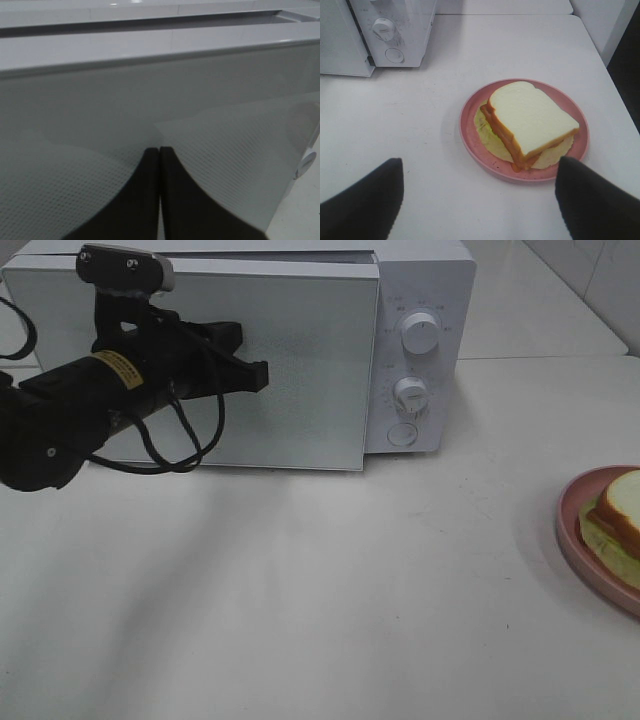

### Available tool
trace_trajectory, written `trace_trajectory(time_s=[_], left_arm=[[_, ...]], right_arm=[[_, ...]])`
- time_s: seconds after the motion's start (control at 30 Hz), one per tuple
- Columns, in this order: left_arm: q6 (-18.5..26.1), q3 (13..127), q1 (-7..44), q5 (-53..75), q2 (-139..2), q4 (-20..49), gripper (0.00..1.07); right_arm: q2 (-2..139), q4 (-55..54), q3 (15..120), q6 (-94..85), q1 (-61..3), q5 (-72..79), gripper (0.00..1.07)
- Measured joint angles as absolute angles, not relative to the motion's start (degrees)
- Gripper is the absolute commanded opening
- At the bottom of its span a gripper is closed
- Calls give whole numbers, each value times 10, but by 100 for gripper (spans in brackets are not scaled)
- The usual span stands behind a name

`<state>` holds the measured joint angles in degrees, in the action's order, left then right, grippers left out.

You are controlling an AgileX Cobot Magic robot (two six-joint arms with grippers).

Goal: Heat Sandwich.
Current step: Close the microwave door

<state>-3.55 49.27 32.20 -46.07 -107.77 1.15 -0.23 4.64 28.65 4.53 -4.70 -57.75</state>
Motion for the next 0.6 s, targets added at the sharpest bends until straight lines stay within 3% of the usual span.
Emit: trace_trajectory(time_s=[0.6], left_arm=[[-19, 588, 367, -392, -1129, 10, 0]], right_arm=[[-2, 46, 286, 45, -47, -578, 76]])
